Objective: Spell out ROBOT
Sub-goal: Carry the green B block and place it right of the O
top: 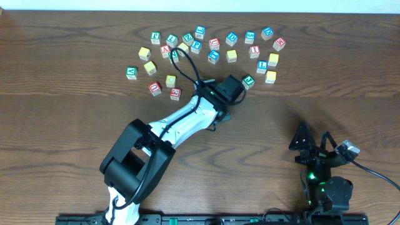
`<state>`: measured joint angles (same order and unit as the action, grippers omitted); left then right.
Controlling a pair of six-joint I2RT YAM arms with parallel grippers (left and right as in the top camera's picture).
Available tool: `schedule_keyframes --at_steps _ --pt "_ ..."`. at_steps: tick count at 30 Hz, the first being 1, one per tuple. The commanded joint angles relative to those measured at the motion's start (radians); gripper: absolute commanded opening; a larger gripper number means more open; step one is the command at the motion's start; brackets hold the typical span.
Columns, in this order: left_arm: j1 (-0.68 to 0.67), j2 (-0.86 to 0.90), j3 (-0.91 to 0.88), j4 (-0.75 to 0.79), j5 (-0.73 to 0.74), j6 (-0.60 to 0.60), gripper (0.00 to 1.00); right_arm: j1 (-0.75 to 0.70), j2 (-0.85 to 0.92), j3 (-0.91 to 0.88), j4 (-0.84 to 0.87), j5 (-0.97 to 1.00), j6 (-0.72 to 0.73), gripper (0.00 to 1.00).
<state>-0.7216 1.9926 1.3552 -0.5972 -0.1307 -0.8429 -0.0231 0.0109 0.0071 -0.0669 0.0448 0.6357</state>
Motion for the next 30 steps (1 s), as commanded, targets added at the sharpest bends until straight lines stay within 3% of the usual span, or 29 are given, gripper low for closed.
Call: schedule_keyframes --at_steps 1,14,30 --pt "0.005 0.006 -0.014 -0.006 -0.02 -0.032 0.08 -0.002 -0.005 -0.002 -0.003 0.005 0.003 0.99" --pt "0.005 0.021 -0.024 -0.049 -0.021 -0.099 0.08 -0.002 -0.005 -0.002 -0.003 0.005 0.003 0.99" --pt "0.005 0.029 -0.026 -0.093 -0.055 -0.098 0.08 -0.002 -0.005 -0.002 -0.003 0.005 0.003 0.99"
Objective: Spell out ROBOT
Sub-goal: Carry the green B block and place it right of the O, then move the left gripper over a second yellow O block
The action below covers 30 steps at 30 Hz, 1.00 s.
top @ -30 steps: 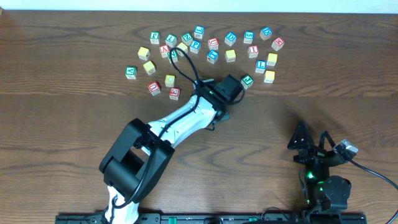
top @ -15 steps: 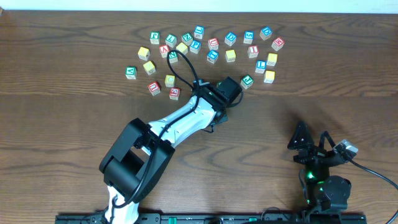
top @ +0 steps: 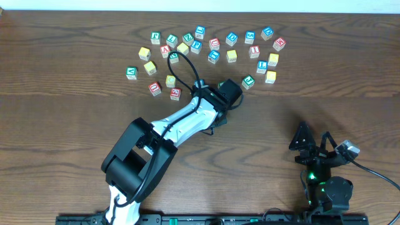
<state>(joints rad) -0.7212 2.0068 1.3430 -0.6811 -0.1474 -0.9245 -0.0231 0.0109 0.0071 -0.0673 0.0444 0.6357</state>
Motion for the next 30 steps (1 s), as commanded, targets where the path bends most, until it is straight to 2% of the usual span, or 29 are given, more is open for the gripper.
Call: schedule_keyframes --at_steps 1,4,5,6,7,12,18,21,25,30 --pt "0.005 0.015 -0.014 -0.009 -0.042 -0.016 0.08 -0.002 -0.005 -0.002 -0.002 0.005 0.003 0.99" --pt "0.005 0.015 -0.014 -0.009 -0.046 -0.016 0.17 -0.002 -0.005 -0.002 -0.002 0.005 0.003 0.99" --pt "0.005 0.015 -0.014 -0.009 -0.046 -0.016 0.17 -0.002 -0.005 -0.002 -0.002 0.005 0.003 0.99" --pt "0.005 0.015 -0.014 -0.008 -0.046 -0.016 0.28 -0.002 -0.005 -0.002 -0.002 0.005 0.003 0.99" --pt "0.005 0.015 -0.014 -0.009 -0.045 -0.016 0.31 -0.002 -0.005 -0.002 -0.002 0.005 0.003 0.99" --pt "0.005 0.015 -0.013 -0.011 -0.045 -0.016 0.43 -0.002 -0.005 -0.002 -0.002 0.005 0.003 0.99" --pt "0.005 0.015 -0.012 -0.013 -0.045 0.0 0.43 -0.002 -0.005 -0.002 -0.002 0.005 0.003 0.99" --pt "0.014 0.013 0.014 -0.002 -0.048 0.084 0.43 -0.002 -0.005 -0.002 -0.002 0.005 0.003 0.99" --pt "0.057 -0.002 0.105 -0.011 -0.039 0.236 0.54 -0.002 -0.005 -0.002 -0.002 0.005 0.003 0.99" --pt "0.123 -0.007 0.218 -0.054 0.078 0.369 0.54 -0.002 -0.005 -0.002 -0.002 0.005 0.003 0.99"
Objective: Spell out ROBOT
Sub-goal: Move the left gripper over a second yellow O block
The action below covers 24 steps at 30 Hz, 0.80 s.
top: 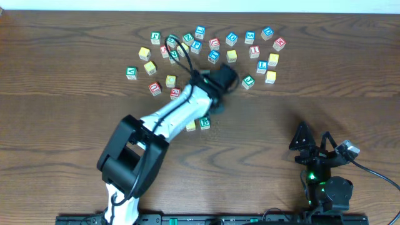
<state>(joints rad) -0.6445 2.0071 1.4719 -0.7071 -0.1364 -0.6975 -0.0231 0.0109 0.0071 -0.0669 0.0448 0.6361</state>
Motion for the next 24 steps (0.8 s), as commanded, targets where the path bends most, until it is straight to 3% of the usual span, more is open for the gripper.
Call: schedule_keyframes --at_steps 1,10,20,24 --pt "0.056 -0.008 0.109 -0.039 0.078 0.159 0.54 -0.002 -0.005 -0.002 -0.003 0.005 0.003 0.99" --pt "0.113 0.014 0.386 -0.104 0.132 0.418 0.54 -0.002 -0.005 -0.002 -0.003 0.005 0.003 0.99" --pt "0.132 0.323 0.84 -0.145 0.151 0.454 0.55 -0.002 -0.005 -0.002 -0.003 0.005 0.003 0.99" --pt "0.129 0.439 0.937 -0.112 0.151 0.452 0.64 -0.002 -0.005 -0.002 -0.003 0.005 0.003 0.99"
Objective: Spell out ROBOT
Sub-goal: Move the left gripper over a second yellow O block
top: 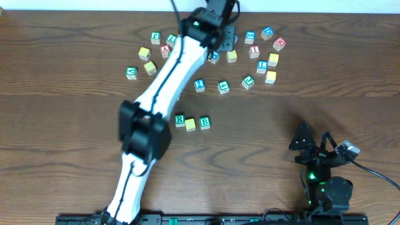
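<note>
Three blocks stand in a row at mid-table: a green-lettered R block (180, 119), a yellow block (190, 124) and a green-lettered B block (204, 122). My left arm reaches far back, and its gripper (229, 37) hangs over the back cluster of letter blocks (255, 51). The wrist hides its jaws and whatever lies under them. My right gripper (302, 132) rests low at the front right, fingers together, holding nothing.
Loose blocks lie near the row: a blue one (199, 84), a green one (223, 86) and another green one (248, 81). More blocks sit at the back left (149, 67). The table's far edge (312, 12) is just behind the cluster.
My left arm has stretched from mid-table to the far back cluster. The R block and two loose blocks behind the row show now that the arm no longer covers them.
My left gripper hovered just in front of the cluster with the arm lying over mid-table. It then sat a little farther back, and a yellow and a B block showed beside the arm. Now it is at the far edge and R, yellow, B stand in line. The right arm never moved.
</note>
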`<state>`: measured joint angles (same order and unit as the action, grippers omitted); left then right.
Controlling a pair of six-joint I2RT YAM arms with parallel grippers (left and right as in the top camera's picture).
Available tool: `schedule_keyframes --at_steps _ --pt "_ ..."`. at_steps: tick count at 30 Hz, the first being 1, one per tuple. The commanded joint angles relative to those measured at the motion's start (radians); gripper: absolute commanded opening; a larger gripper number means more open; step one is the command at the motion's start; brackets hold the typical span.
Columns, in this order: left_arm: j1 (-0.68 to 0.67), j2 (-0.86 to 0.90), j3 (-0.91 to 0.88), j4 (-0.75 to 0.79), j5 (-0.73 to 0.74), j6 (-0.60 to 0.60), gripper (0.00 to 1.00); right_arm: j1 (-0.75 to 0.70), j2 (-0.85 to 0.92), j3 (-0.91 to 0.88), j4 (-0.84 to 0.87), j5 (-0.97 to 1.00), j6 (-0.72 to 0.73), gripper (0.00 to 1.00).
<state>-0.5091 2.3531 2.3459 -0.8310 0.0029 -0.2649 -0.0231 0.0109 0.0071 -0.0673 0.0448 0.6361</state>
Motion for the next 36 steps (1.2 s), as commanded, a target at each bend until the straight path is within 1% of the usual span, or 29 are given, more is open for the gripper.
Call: schedule_keyframes --at_steps 1,6,11,15,18,26,30,32,35,36 --pt "-0.007 0.111 0.064 0.037 0.005 0.009 0.65 -0.002 -0.005 -0.002 -0.002 0.005 0.003 0.99" --pt "-0.021 0.153 0.063 0.136 -0.019 -0.018 0.72 -0.002 -0.005 -0.002 -0.002 0.005 0.003 0.99" --pt "-0.063 0.177 0.063 0.204 -0.105 -0.017 0.72 -0.002 -0.005 -0.002 -0.002 0.005 0.003 0.99" --pt "-0.092 0.212 0.06 0.227 -0.18 -0.019 0.72 -0.002 -0.005 -0.002 -0.002 0.005 0.003 0.99" --pt "-0.103 0.24 0.06 0.244 -0.236 -0.046 0.72 -0.002 -0.005 -0.002 -0.002 0.005 0.003 0.99" --pt "-0.103 0.282 0.06 0.289 -0.259 -0.093 0.72 -0.002 -0.005 -0.002 -0.002 0.005 0.003 0.99" --pt "-0.103 0.303 0.059 0.292 -0.259 -0.104 0.71 -0.002 -0.005 -0.002 -0.002 0.005 0.003 0.99" --pt "-0.102 0.319 0.059 0.291 -0.259 -0.108 0.67 -0.002 -0.005 -0.002 -0.002 0.005 0.003 0.99" --pt "-0.1 0.333 0.059 0.29 -0.259 -0.116 0.65 -0.002 -0.005 -0.002 -0.002 0.005 0.003 0.99" --pt "-0.1 0.335 0.059 0.291 -0.259 -0.116 0.63 -0.002 -0.005 -0.002 -0.002 0.005 0.003 0.99"
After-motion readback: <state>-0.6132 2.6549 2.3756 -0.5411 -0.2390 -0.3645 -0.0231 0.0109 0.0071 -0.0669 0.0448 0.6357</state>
